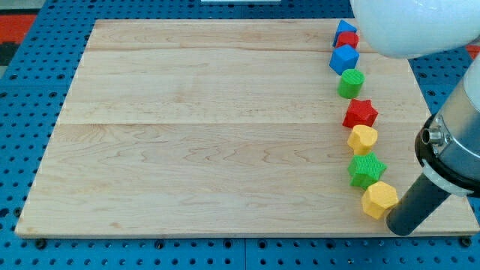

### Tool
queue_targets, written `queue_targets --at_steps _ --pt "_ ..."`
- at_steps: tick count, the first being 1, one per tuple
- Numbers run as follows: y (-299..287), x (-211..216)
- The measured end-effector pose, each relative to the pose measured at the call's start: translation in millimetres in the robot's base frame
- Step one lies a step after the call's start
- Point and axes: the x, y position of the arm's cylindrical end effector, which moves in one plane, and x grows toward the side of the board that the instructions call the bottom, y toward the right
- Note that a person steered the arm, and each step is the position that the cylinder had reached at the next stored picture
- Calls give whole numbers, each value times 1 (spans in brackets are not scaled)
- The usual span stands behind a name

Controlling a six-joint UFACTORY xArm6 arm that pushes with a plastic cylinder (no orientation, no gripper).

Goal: Slide the red star close to the bottom side of the green circle

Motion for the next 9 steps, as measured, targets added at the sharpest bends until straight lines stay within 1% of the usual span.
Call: queue_targets --at_steps 3,5,7,9 --pt "0 -15" --pt "29 -15" --pt "30 -16" --pt "27 -37"
